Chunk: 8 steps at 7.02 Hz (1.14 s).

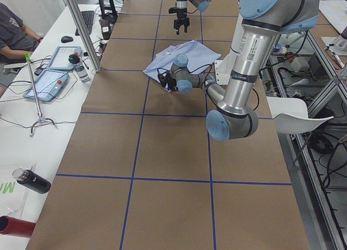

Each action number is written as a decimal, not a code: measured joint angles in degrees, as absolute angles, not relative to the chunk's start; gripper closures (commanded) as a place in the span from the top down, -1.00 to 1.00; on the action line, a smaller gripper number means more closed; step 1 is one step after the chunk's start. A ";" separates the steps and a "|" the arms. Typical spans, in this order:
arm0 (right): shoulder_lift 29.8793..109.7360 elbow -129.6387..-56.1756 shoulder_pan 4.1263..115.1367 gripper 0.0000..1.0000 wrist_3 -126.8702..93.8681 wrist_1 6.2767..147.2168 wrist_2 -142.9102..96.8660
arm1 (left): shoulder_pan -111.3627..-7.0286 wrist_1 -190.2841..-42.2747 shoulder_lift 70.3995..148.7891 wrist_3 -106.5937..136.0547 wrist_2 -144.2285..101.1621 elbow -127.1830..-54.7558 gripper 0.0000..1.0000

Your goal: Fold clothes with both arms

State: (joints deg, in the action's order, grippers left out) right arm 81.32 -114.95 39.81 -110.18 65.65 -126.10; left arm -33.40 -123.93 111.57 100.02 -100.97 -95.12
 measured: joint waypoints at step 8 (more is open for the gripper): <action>75.25 -113.93 32.84 1.00 -110.45 66.33 -111.94 | -49.55 -136.15 136.25 86.20 -102.62 -61.36 0.48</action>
